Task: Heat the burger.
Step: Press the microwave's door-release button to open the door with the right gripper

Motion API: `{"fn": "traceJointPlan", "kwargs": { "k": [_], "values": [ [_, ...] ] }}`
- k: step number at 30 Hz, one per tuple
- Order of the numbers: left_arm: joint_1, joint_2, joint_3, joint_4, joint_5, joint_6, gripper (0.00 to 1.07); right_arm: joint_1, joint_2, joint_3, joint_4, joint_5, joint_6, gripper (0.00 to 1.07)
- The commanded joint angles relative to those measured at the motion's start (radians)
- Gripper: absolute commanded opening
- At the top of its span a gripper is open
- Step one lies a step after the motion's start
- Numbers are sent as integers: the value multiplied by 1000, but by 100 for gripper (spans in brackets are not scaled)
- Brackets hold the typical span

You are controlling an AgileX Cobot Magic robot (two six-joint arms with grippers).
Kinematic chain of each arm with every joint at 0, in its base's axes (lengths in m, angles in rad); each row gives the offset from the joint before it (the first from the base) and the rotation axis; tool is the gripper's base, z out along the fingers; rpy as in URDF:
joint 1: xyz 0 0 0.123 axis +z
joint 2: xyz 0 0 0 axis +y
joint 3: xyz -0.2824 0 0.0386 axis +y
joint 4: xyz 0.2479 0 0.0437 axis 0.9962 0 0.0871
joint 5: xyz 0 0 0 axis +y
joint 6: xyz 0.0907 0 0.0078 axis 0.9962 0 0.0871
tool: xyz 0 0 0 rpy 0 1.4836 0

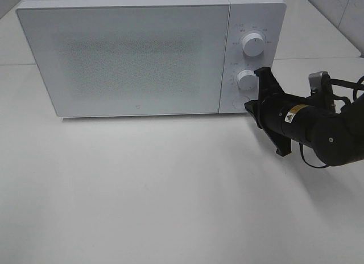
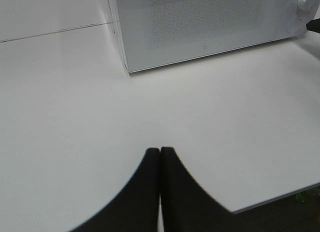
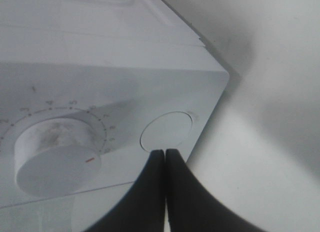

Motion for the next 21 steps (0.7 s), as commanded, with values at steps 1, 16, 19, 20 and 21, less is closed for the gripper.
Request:
{"fn": "traceJointPlan", "kwargs": {
  "k": [1, 16, 19, 20, 21],
  "values": [
    [3, -5, 5, -6, -12, -3, 0, 3, -2, -23, 27, -1, -58, 0],
    [3, -5, 5, -6, -12, -3, 0, 3, -2, -61, 31, 51, -101, 0],
    [3, -5, 5, -6, -12, -3, 0, 3, -2, -61, 31, 51, -114, 0],
    [3, -5, 5, -6, -12, -3, 0, 3, -2, -61, 31, 51, -114, 0],
    [3, -5, 5, -6, -12, -3, 0, 3, -2, -61, 31, 51, -113, 0]
  ]
}}
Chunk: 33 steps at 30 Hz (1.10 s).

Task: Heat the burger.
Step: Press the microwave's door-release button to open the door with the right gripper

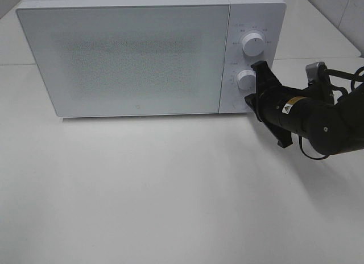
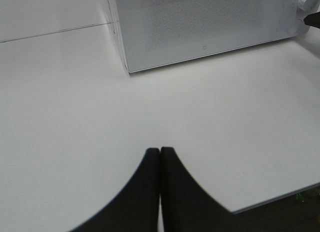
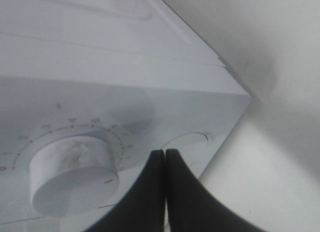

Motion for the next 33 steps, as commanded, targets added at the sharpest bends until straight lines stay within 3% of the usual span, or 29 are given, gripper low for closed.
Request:
{"fn": "traceJointPlan", "kwargs": {
  "k": [1, 16, 25, 33],
  "values": [
    [3, -5, 5, -6, -12, -3, 0, 3, -2, -12, -3, 5, -20, 0],
    [3, -5, 5, -6, -12, -3, 0, 3, -2, -12, -7, 19, -14, 0],
    [3, -5, 5, -6, -12, -3, 0, 3, -2, -12, -128, 27, 63, 0],
    [3, -5, 5, -6, -12, -3, 0, 3, -2, -12, -113, 27, 63, 0]
  ]
}}
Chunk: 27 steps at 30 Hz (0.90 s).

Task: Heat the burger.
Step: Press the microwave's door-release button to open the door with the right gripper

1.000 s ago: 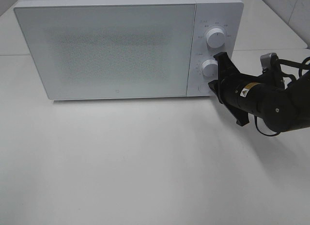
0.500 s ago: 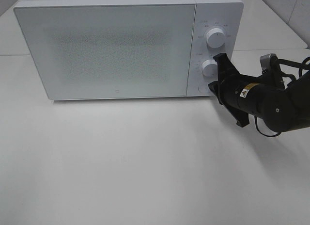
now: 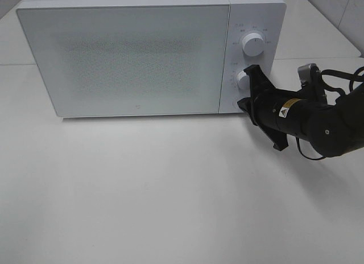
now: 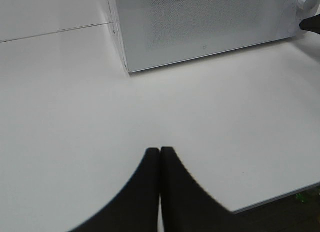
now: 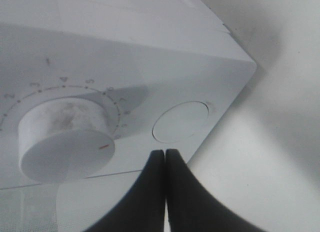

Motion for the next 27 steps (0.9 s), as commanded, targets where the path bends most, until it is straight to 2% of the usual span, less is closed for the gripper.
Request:
{"fn": "traceJointPlan", "kwargs": {
  "k": [1, 6, 16, 27],
  "values": [
    [3, -5, 5, -6, -12, -3, 0, 3, -2, -12, 17, 1, 3, 0],
    [3, -5, 5, -6, -12, -3, 0, 3, -2, -12, 62, 1, -24, 0],
    [3, -5, 5, -6, -12, -3, 0, 3, 26, -47, 41, 1, -7, 0],
    [3, -5, 5, -6, -12, -3, 0, 3, 68, -64, 82, -3, 1, 0]
  ]
}}
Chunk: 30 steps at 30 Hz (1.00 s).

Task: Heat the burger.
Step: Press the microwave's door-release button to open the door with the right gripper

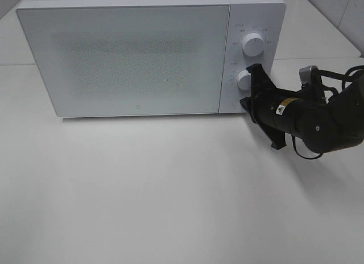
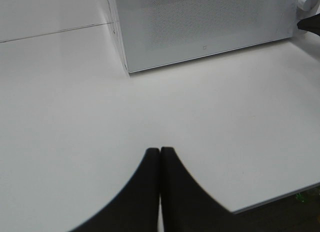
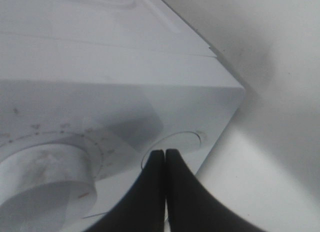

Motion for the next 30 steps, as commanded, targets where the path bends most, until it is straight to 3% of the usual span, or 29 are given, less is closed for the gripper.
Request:
{"fn": "traceJointPlan", "kwargs": {
  "k": [1, 30],
  "values": [
    [3, -5, 5, -6, -12, -3, 0, 3, 31, -26, -7, -4, 7, 0],
    [3, -5, 5, -6, -12, -4, 0, 3, 36, -127, 39, -102, 10, 0]
  ]
}}
